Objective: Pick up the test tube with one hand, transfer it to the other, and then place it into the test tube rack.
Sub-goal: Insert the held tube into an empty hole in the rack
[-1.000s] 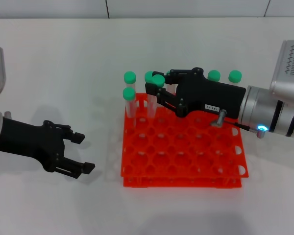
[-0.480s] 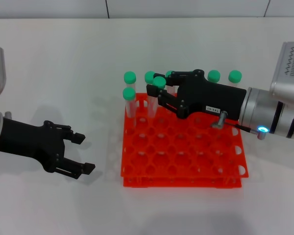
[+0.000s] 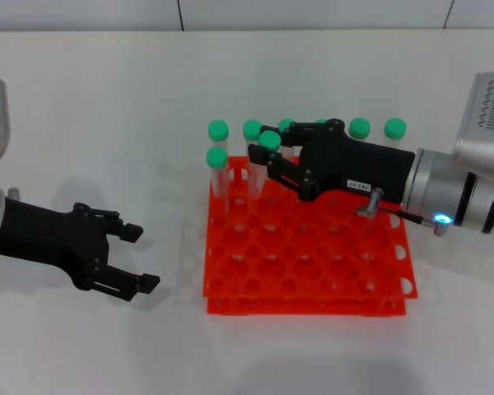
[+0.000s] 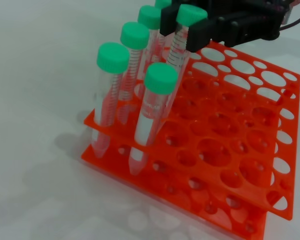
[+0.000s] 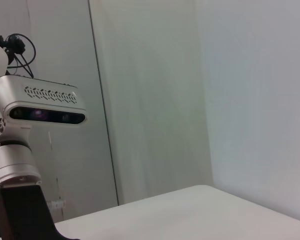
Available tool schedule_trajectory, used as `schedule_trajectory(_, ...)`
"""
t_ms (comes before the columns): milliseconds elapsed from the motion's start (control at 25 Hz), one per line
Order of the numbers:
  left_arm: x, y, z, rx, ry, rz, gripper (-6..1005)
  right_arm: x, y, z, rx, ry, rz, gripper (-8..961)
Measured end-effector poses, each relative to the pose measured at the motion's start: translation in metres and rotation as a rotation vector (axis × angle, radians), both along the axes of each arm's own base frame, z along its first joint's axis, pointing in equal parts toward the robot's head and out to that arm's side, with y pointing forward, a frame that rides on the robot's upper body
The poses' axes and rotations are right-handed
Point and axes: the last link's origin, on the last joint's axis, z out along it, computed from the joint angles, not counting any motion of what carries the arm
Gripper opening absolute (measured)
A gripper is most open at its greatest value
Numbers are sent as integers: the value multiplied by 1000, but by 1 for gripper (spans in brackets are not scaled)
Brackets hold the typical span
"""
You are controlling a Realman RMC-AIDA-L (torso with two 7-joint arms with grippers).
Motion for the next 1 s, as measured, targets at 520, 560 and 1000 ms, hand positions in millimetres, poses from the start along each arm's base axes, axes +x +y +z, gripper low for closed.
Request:
schedule_trajectory(520,0,-1,-1,0,-1,-1,875,2,-1,-2,-7,-11,-4,266)
schedule_trajectory(560,0,-1,-1,0,-2,-1,875,2,-1,-3,-7,-12,-4,266)
schedule_trajectory(1000,-1,-1,-1,0,-2,-1,875,2,-1,-3,-9,-13,-9,265)
